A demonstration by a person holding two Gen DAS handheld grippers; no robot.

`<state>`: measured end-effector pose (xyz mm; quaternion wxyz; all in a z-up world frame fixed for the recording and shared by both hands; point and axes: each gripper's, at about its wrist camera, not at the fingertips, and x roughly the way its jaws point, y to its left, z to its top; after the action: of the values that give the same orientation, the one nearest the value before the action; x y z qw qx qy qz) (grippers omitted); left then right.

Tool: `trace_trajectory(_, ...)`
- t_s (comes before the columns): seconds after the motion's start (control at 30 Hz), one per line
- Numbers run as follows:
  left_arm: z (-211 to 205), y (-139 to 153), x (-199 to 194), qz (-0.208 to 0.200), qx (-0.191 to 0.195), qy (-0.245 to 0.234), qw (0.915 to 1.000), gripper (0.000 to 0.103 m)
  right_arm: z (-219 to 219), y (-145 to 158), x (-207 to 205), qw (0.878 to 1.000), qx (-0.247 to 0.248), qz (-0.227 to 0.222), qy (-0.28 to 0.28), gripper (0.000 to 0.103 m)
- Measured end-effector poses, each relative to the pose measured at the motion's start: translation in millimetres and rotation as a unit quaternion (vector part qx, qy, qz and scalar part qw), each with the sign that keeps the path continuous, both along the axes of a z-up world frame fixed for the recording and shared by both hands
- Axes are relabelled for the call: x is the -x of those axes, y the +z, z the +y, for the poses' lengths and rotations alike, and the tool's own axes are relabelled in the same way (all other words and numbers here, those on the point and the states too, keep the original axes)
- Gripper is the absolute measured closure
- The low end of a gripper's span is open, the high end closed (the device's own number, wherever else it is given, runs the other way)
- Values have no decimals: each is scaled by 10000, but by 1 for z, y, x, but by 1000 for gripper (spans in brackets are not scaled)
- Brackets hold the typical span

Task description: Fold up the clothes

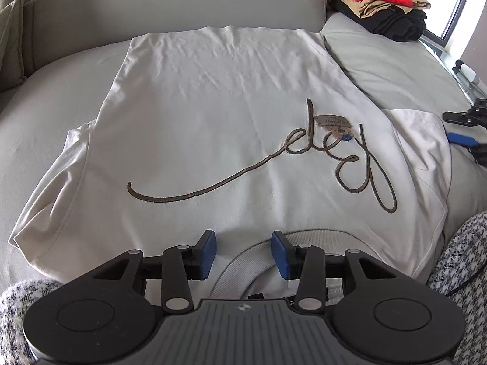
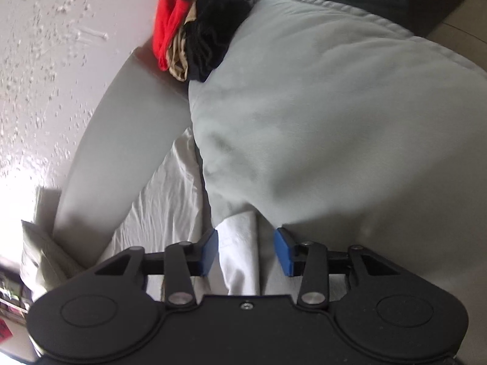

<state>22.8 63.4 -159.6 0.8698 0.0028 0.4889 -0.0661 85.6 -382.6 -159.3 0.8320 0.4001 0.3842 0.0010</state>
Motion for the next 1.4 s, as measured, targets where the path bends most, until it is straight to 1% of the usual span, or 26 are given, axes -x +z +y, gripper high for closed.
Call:
trace_trajectory(0.03, -1, 0, 0, -5, -34, -16, 10000, 62, 1, -2, -3, 10000, 21, 13, -17, 83)
trace_trajectory(0.07, -1, 0, 0, -11, -52, -26, 10000, 62, 1, -4, -5, 10000, -31, 21, -52, 88)
trace_trajectory(0.17, 0, 0, 0, -25, -65, -37, 10000, 61, -1, -11, -7, 9990, -422, -4, -130, 90)
trace_trajectory(0.2, 0, 0, 0, -23, -53, -32, 10000, 61, -1, -10, -7, 9987, -480, 1, -161, 93)
trace_trajectory(0.23, 1, 0, 0, -20, -45, -31, 10000, 61, 0, -8, -5, 9989, -437, -17, -161, 99)
trace_trajectory(0.37, -1, 1, 1, -40, -86, -35, 9999, 61, 15, 21, 22, 9976, 493, -385, -312, 101)
trace_trajectory(0.47, -2, 1, 3, -94, -132, -47, 9999, 61, 24, 44, 56, 9827, 1431, -687, -954, 101)
trace_trajectory(0.53, -3, 0, 5, -131, -162, -55, 9998, 61, 27, 43, 63, 9784, 1682, -513, -1084, 101)
trace_trajectory(0.6, -4, 0, 3, -142, -214, -76, 9996, 61, 26, 32, 54, 9784, 1790, -129, -1030, 101)
trace_trajectory(0.63, -5, 0, 3, -146, -255, -91, 9995, 60, 22, 29, 52, 9797, 1688, 8, -1082, 101)
trace_trajectory(0.67, -6, -1, 3, -154, -286, -100, 9994, 60, 19, 28, 51, 9806, 1599, 50, -1130, 101)
trace_trajectory(0.73, -7, 0, 3, -171, -332, -110, 9992, 60, 21, 31, 42, 9798, 1709, 175, -1026, 100)
trace_trajectory(0.8, -7, 1, 5, -190, -346, -103, 9992, 60, 24, 38, 44, 9797, 1758, 193, -949, 93)
trace_trajectory(0.83, -7, 2, 6, -200, -353, -100, 9991, 60, 26, 43, 46, 9797, 1752, 189, -951, 87)
trace_trajectory(0.87, -6, 4, 7, -203, -362, -69, 9991, 60, 29, 48, 50, 9791, 1780, 128, -977, 82)
trace_trajectory(0.93, -4, 10, 12, -249, -366, 0, 9990, 60, 38, 61, 57, 9785, 1824, -63, -966, 78)
trace_trajectory(0.97, -2, 14, 16, -340, -393, 37, 9986, 60, 43, 67, 62, 9788, 1826, -193, -909, 78)
trace_trajectory(1.03, 3, 22, 25, -531, -450, 112, 9975, 60, 59, 73, 66, 9833, 1716, -375, -465, 77)
trace_trajectory(1.1, 11, 27, 32, -731, -558, 446, 9948, 63, 81, 68, 60, 9866, 1591, -312, 188, 78)
trace_trajectory(1.13, 15, 29, 35, -831, -613, 617, 9927, 64, 93, 63, 56, 9867, 1513, -233, 543, 80)
trace_trajectory(1.17, 19, 28, 34, -803, -707, 808, 9910, 73, 104, 56, 52, 9849, 1526, -119, 805, 85)
trace_trajectory(1.2, 23, 26, 34, -767, -803, 1001, 9888, 87, 115, 49, 49, 9822, 1558, 2, 1046, 87)
trace_trajectory(1.23, 27, 22, 32, -646, -884, 1110, 9878, 92, 126, 42, 45, 9788, 1589, 122, 1287, 87)
trace_trajectory(1.3, 32, 12, 34, -403, -885, 1211, 9879, 96, 142, 28, 45, 9704, 1813, 473, 1526, 87)
trace_trajectory(1.37, 32, 2, 43, -63, -900, 1130, 9895, 97, 154, 16, 50, 9593, 2075, 797, 1742, 85)
trace_trajectory(1.4, 31, -1, 51, -1, -939, 1045, 9901, 101, 158, 11, 55, 9527, 2223, 933, 1852, 84)
